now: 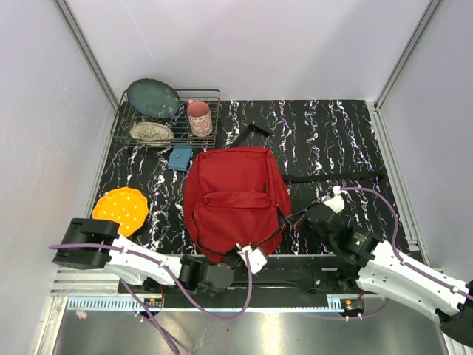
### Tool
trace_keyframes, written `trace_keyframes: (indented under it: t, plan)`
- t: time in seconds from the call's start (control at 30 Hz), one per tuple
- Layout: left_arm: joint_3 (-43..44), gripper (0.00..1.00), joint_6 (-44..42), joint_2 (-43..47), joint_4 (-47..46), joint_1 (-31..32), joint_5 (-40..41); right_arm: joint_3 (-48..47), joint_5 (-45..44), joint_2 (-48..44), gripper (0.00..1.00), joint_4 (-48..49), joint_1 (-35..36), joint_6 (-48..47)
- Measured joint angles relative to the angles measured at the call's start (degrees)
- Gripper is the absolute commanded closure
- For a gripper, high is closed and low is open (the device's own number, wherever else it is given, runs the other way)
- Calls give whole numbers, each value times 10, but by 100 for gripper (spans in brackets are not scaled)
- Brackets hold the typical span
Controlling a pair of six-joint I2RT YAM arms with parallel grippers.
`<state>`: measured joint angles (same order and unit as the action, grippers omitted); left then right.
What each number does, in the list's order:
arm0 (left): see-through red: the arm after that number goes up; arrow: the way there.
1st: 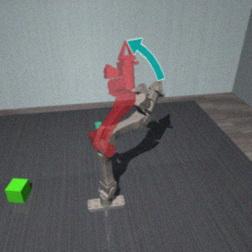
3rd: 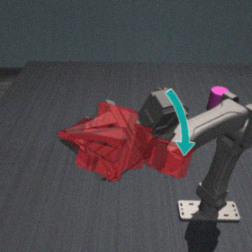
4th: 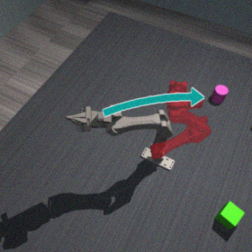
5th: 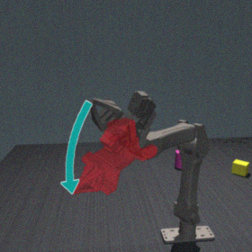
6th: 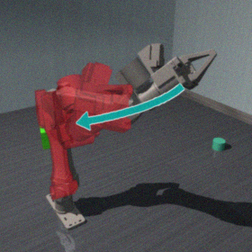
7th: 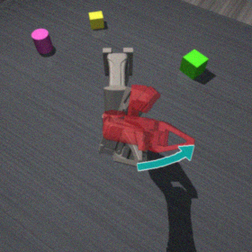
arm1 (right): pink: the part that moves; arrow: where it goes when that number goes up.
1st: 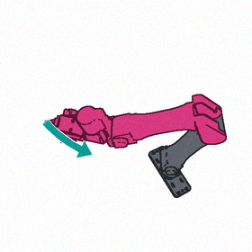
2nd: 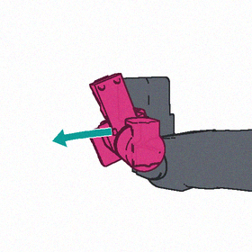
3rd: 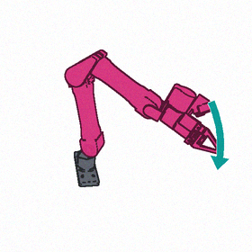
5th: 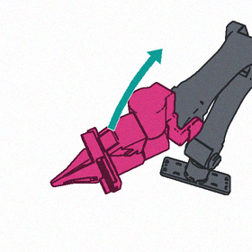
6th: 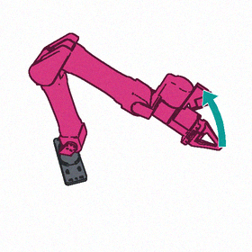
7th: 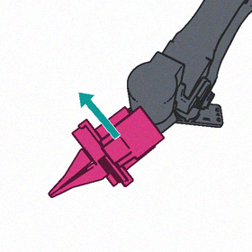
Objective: Pack the student bag
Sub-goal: Zip the student bag at the center of the board.
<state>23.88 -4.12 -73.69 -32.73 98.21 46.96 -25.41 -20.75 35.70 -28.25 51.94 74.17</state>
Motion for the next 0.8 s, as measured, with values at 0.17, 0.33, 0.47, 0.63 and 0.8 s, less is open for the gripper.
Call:
trace_keyframes:
  t: [0.17,0.33,0.47,0.63,0.8]
  plan:
    - [0,100,-30,5,2,24,24,-16,-33,41,100,-1,0,-13]
    - [0,100,-36,9,8,52,37,-29,-48,88,100,9,-9,-32]
    - [0,100,-31,26,19,64,37,-39,-18,146,100,54,-56,-63]
    - [0,100,-12,47,35,69,29,-44,37,197,100,108,-132,-109]
    - [0,100,1,51,39,70,29,-66,98,259,100,139,-173,-148]
